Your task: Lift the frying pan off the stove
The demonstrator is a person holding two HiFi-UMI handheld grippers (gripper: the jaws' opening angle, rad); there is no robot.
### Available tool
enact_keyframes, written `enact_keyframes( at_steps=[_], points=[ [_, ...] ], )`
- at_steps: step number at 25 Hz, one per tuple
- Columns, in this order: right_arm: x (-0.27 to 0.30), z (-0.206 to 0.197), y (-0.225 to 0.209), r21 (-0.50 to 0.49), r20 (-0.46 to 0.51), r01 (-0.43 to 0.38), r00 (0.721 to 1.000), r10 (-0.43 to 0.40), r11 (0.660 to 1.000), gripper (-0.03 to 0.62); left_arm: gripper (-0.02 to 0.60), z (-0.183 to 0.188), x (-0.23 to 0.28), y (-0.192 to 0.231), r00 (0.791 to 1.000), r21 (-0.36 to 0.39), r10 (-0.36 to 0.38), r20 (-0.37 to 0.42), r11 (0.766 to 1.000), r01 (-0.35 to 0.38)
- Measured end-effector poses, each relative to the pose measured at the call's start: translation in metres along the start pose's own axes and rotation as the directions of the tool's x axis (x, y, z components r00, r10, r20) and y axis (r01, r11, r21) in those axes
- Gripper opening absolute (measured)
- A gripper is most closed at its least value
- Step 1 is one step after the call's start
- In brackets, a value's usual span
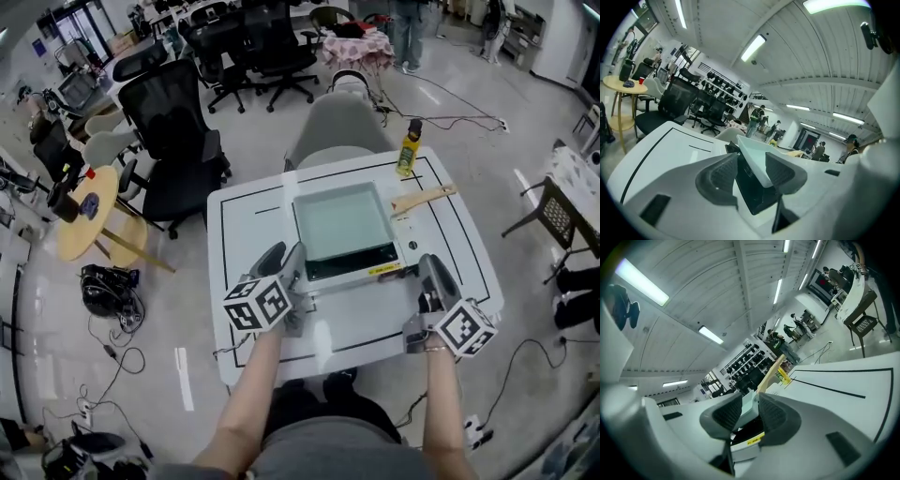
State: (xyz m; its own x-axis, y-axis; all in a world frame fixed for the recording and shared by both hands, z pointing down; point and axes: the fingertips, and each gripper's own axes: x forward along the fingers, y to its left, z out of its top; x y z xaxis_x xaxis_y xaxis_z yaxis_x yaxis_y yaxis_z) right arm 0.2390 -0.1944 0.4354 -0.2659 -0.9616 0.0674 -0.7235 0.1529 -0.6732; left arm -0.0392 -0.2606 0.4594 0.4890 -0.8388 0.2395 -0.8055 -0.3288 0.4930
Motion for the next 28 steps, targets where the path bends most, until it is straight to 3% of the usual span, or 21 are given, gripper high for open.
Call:
enact_keyframes(
  at_steps=[15,28],
  points=[
    [0.023,0.007,-0.019,-0.008,-0.055,-0.042,0.998,0.041,0.999,0.106,0.176,0.004,0.024,0.003,0.997,-0.083,0.076,-0.001,0.994,-0.076],
    [0.036,0.018,-0.016,-0.029,-0.049,-0.042,0.998,0.041,0.999,0.106,0.176,0.004,0.050,0.007,0.997,-0.089,0.053,-0.063,0.994,-0.059]
  ],
)
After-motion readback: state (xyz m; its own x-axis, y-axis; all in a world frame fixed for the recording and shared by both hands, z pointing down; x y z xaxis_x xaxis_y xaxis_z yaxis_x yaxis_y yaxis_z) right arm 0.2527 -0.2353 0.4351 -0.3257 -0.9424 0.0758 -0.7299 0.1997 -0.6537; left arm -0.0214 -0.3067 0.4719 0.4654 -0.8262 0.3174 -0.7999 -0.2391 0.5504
